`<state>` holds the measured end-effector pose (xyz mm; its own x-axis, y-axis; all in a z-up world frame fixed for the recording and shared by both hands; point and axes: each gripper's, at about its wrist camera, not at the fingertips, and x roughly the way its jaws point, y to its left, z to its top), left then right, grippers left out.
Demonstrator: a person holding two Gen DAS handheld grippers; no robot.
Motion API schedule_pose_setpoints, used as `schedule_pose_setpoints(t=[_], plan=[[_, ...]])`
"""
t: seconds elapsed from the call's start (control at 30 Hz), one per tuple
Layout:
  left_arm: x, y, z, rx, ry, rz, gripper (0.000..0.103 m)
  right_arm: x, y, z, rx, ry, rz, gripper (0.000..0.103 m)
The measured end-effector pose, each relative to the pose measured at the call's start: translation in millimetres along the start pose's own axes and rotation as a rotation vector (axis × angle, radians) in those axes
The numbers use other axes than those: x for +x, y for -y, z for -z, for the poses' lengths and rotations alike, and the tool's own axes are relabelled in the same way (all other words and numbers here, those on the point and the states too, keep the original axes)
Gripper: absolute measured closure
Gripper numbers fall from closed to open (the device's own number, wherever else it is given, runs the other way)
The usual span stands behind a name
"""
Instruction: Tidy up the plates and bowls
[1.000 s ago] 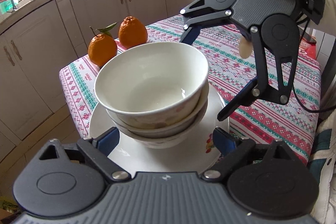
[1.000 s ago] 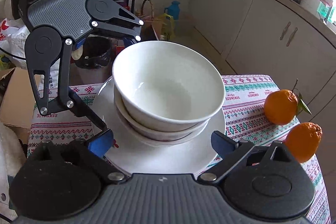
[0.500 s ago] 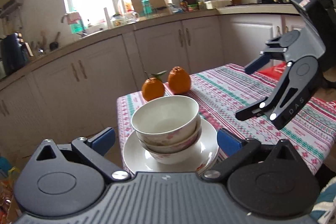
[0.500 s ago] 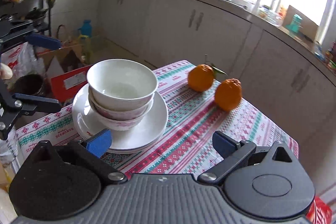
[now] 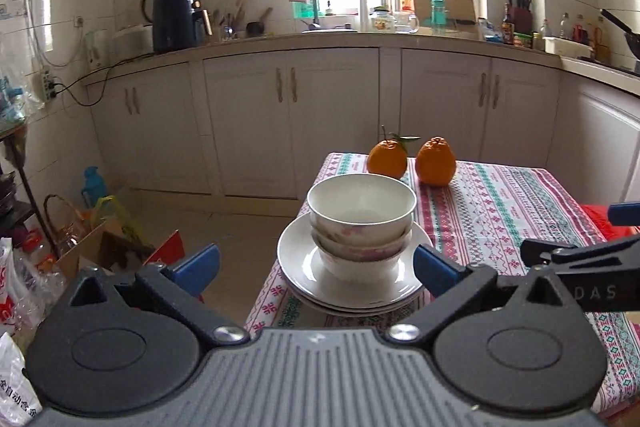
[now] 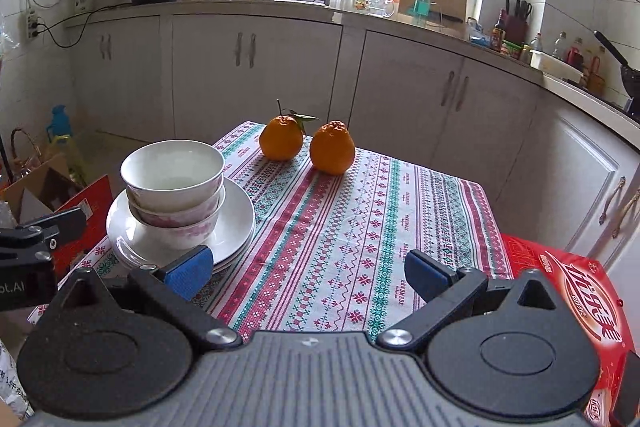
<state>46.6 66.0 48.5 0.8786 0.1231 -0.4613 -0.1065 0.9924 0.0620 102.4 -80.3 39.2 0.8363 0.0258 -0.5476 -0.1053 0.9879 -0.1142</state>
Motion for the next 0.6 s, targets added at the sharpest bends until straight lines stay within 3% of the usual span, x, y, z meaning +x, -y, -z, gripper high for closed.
schedule_pose_setpoints(t=[0.6], plan=[[1.1, 5.6, 3.0, 0.000, -0.045, -0.023, 0.001, -4.1, -10.0, 2.1, -0.013, -0.002, 0.029, 0.000]])
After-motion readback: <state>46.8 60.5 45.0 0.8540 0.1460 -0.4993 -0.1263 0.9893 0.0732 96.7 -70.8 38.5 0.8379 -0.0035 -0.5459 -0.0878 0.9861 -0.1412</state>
